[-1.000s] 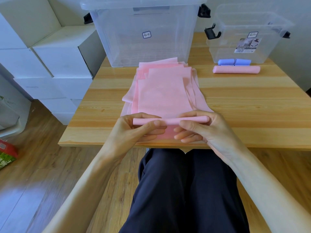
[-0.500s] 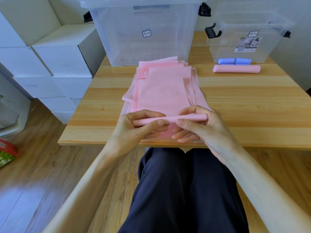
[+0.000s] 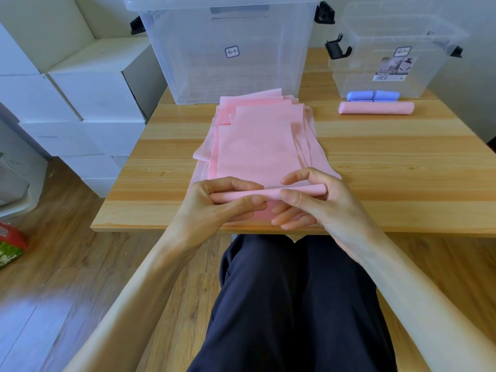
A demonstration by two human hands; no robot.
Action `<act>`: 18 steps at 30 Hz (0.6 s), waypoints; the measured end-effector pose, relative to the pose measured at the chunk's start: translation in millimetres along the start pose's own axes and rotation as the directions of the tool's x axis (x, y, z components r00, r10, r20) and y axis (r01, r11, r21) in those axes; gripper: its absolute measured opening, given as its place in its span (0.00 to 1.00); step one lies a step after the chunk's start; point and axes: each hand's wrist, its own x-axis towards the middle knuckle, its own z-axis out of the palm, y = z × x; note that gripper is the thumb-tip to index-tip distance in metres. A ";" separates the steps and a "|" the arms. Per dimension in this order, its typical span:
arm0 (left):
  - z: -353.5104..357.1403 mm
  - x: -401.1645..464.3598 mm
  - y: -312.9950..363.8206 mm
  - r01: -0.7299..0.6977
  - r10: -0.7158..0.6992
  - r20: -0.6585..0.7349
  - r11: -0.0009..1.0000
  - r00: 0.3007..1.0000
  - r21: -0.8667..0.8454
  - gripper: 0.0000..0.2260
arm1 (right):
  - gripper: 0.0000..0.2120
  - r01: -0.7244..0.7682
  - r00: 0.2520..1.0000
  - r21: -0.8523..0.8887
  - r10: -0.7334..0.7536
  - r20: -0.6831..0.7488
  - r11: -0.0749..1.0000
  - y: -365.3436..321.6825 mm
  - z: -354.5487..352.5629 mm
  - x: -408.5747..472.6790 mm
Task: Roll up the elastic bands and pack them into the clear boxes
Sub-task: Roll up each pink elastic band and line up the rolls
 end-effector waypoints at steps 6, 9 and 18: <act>1.1 1.1 -0.1 -0.009 0.009 -0.009 1.000 1.000 0.012 0.14 | 0.18 0.006 1.000 0.009 -0.006 -0.012 1.000 3.4 1.8 0.3; 1.9 1.4 0.9 -0.006 0.006 -0.019 1.000 1.000 0.019 0.14 | 0.19 -0.003 1.000 0.019 0.003 -0.013 1.000 3.7 0.6 -1.3; 1.3 0.6 2.6 0.045 -0.047 -0.021 0.996 0.999 -0.074 0.13 | 0.14 0.008 1.000 0.004 -0.008 0.005 1.000 4.2 -4.5 -2.2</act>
